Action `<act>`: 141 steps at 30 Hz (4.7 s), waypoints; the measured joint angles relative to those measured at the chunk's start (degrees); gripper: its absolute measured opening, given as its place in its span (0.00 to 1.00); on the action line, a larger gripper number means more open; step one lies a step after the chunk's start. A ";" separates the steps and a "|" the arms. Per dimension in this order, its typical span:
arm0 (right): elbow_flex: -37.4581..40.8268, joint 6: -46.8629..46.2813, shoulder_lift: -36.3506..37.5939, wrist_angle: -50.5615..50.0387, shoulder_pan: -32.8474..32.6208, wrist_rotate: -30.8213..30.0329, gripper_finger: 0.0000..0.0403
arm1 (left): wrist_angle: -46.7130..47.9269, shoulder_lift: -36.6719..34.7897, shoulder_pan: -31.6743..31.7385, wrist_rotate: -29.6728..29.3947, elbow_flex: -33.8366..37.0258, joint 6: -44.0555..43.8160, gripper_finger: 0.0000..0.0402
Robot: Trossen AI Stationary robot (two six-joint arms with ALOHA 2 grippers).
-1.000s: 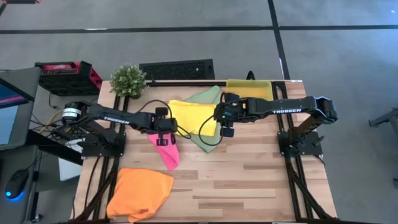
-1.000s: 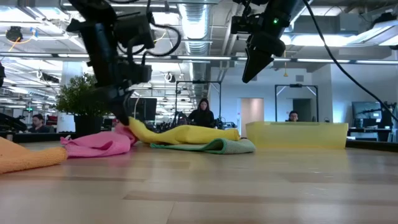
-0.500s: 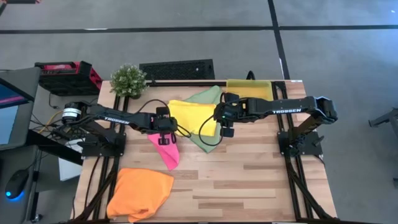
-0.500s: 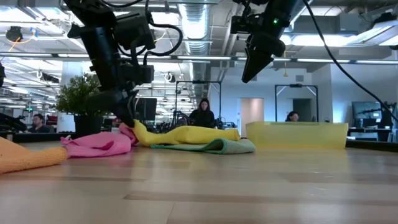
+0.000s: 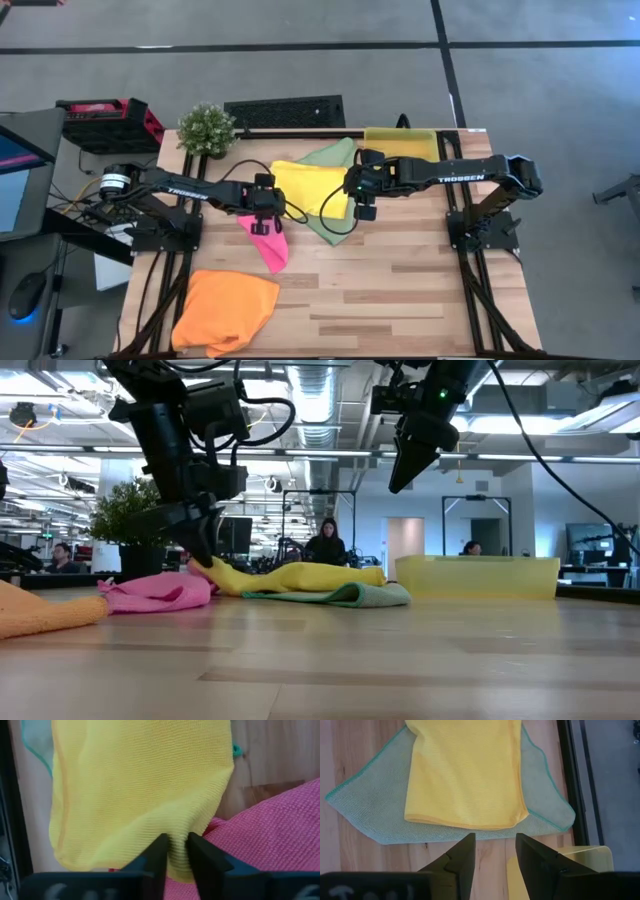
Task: Fold microfiber towels
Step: Fold the yellow towel
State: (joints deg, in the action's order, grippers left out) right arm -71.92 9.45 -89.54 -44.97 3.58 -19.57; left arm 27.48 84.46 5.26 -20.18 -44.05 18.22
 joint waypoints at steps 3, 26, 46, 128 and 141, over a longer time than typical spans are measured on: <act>0.00 0.00 0.00 0.00 0.00 0.00 0.41 | -0.01 0.00 0.00 -0.01 -0.66 0.06 0.03; 0.00 0.04 0.00 -1.64 0.81 -0.02 0.41 | -7.72 0.01 0.41 2.50 -6.97 15.76 0.00; 0.00 0.04 -0.02 -4.05 0.74 -0.02 0.41 | -15.26 16.63 2.71 5.95 -19.88 23.31 0.00; 0.05 22.10 -16.82 14.25 -0.81 11.23 0.41 | 13.37 -5.82 -7.68 8.79 -23.79 -7.54 0.38; -0.09 20.19 -19.57 10.60 -0.92 12.26 0.41 | 15.17 -5.68 -7.72 7.30 -23.80 -8.00 0.38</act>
State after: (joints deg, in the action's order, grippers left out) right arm -72.01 29.65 -109.11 -34.37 2.66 -7.31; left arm 42.64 78.78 -2.46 -12.88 -67.85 10.22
